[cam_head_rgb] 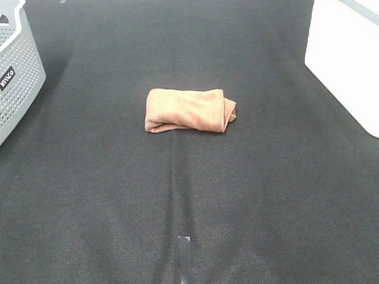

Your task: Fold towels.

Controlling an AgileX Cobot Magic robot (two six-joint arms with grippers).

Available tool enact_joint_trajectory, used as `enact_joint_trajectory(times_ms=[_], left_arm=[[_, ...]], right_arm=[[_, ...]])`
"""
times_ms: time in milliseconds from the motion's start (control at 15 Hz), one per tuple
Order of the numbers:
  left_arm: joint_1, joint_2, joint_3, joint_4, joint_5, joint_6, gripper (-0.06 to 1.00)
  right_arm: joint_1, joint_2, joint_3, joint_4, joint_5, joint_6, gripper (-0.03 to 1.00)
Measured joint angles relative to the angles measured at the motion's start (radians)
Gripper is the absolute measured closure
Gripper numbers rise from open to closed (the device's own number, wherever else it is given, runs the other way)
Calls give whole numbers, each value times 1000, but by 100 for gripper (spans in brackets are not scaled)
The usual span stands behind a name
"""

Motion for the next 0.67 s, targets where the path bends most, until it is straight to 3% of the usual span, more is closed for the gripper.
enact_joint_trajectory(times_ms=[667], left_arm=[[28,0,12,-2,0,13,22]], right_arm=[[0,0,0,7,-2,-1,19]])
